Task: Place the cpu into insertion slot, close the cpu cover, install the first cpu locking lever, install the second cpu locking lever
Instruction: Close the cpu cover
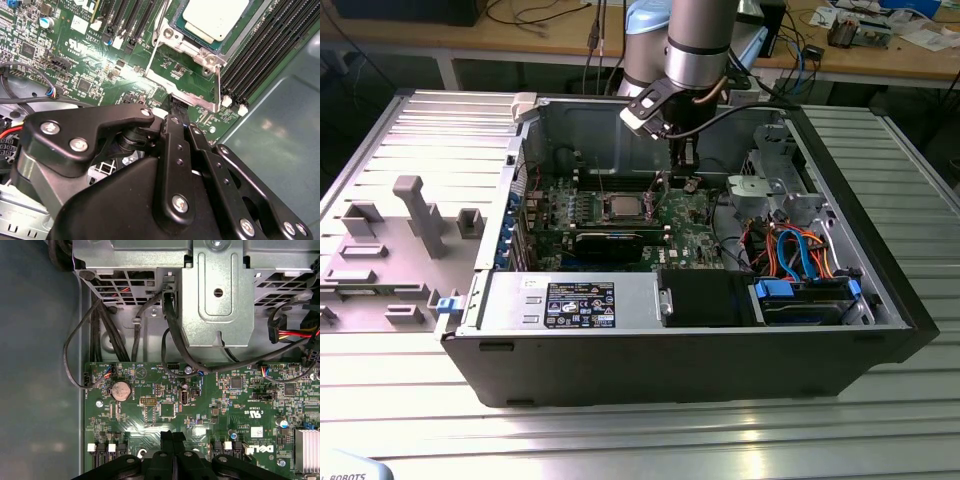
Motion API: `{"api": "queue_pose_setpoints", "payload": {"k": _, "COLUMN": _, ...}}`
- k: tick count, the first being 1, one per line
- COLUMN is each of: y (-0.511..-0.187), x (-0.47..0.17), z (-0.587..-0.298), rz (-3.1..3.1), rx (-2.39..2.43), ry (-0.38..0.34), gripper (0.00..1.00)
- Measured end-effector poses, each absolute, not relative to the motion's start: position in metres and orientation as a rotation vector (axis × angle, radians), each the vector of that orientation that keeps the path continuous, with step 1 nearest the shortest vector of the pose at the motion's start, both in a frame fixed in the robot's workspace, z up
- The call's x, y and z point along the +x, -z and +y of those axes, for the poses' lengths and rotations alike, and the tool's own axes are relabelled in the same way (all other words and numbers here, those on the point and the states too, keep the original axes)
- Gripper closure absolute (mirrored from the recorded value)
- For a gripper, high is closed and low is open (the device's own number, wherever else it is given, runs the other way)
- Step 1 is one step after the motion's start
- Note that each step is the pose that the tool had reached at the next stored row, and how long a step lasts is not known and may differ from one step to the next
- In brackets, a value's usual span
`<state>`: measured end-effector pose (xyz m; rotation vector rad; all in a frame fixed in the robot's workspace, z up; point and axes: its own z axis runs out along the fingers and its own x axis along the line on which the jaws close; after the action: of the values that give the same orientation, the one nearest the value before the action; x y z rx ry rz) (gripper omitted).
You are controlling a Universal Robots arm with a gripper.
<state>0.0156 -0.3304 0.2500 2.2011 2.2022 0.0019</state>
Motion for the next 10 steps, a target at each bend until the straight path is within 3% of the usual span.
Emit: {"api": "queue_pose_setpoints", "payload": {"k": 10, "y": -0.2500, "x": 0.0128, "z": -0.3304, "rz": 2.202, "rx": 2.201, "ry": -0.002, "gripper": 0.89}}
